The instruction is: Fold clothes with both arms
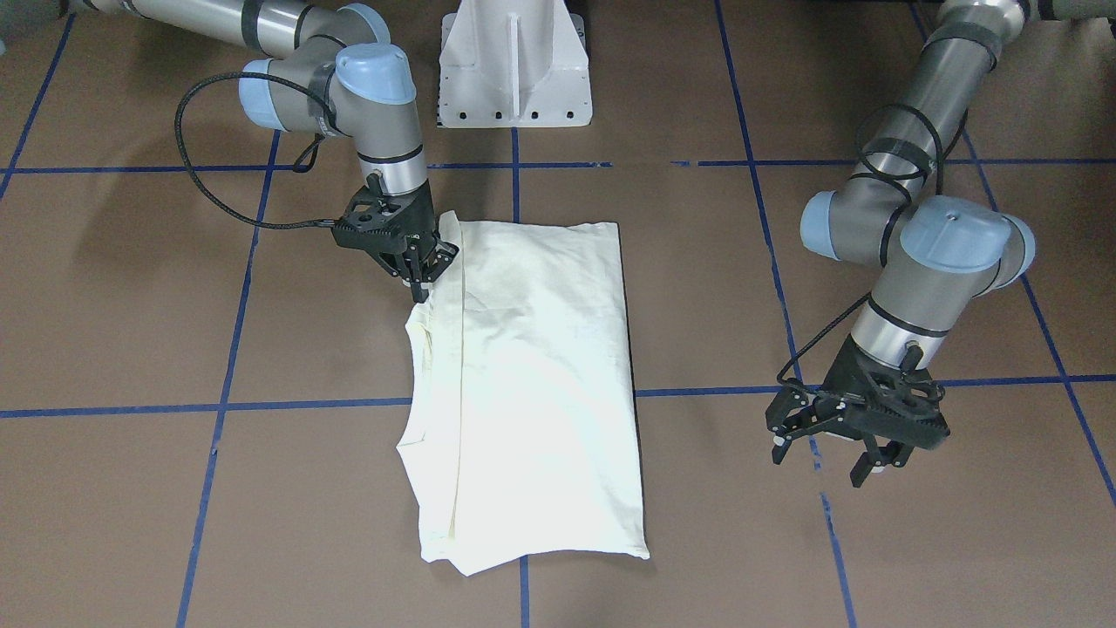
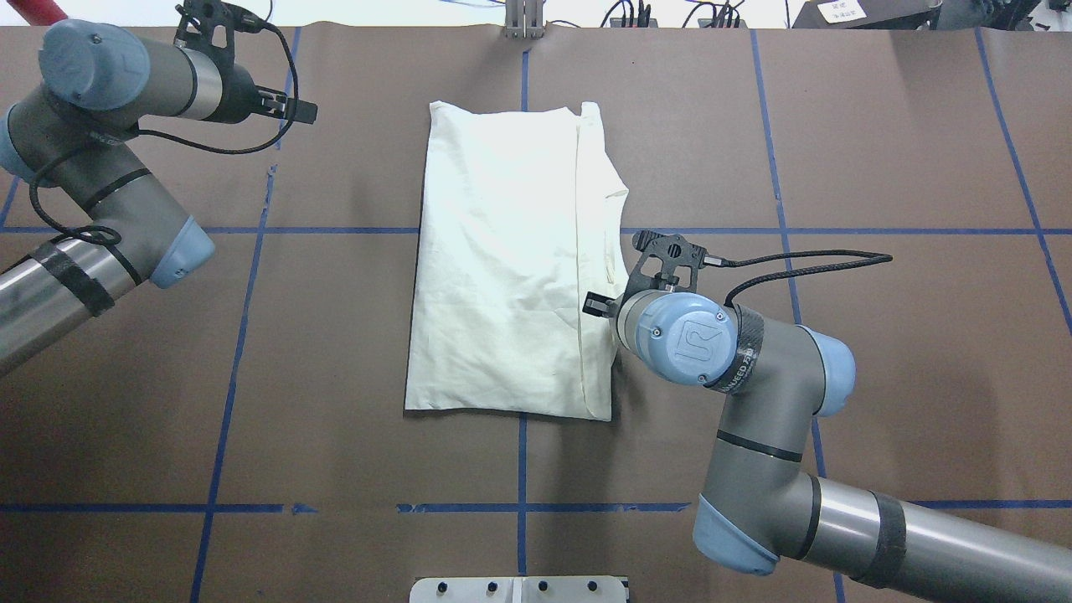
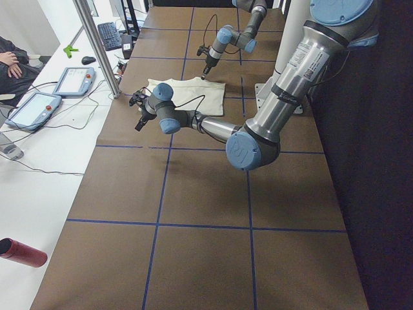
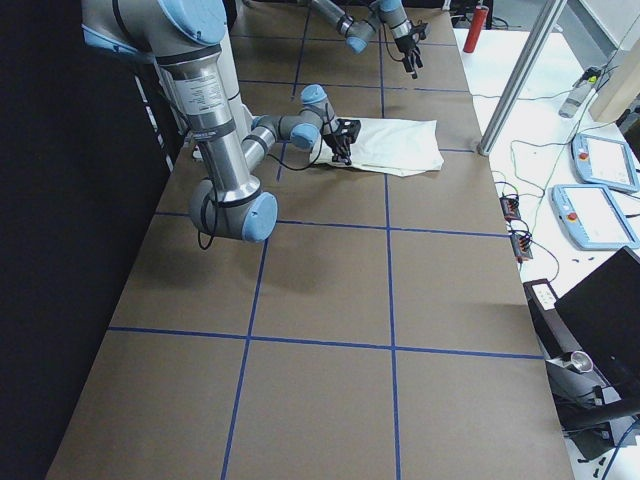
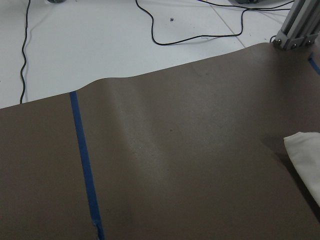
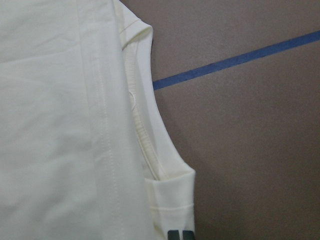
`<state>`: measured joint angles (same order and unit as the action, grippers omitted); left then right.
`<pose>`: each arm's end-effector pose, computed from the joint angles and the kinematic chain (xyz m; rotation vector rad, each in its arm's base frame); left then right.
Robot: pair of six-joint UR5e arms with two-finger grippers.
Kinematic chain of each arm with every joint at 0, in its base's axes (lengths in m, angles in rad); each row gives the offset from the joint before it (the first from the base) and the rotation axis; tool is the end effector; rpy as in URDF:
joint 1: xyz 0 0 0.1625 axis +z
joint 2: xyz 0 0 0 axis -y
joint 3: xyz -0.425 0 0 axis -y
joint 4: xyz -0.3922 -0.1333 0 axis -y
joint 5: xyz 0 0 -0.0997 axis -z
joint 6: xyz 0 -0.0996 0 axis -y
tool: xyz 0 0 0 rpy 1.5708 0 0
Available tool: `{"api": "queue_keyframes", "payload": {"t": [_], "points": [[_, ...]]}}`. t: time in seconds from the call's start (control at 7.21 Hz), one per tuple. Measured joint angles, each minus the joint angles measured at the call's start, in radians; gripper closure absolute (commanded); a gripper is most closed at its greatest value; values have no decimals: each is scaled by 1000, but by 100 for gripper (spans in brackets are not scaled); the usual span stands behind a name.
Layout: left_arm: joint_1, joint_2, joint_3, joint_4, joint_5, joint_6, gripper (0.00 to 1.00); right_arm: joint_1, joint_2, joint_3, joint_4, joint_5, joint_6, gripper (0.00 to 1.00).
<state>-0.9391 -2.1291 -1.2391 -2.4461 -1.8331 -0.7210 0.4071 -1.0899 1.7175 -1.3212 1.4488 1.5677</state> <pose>0.3492 -0.6592 0.3894 0.7064 0.8683 0.0647 -0.5428 -0.3924 0.2955 0.2925 -0.8414 0.4307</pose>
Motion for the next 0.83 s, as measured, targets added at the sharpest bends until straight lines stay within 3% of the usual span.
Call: {"api": "queue_keyframes", "payload": {"t": [0.42,0.69,0.83], "points": [[0,0,-9,-1,0,0,0,-20,-4,104,-85,21,-150,0],[0,1,-16,-1,0,-1,0,-157,-14,185,-181,-119,-175,0],[0,1,-17,-1,0,-1,0,-217,-23,193,-198,-200,-190,10]]}}
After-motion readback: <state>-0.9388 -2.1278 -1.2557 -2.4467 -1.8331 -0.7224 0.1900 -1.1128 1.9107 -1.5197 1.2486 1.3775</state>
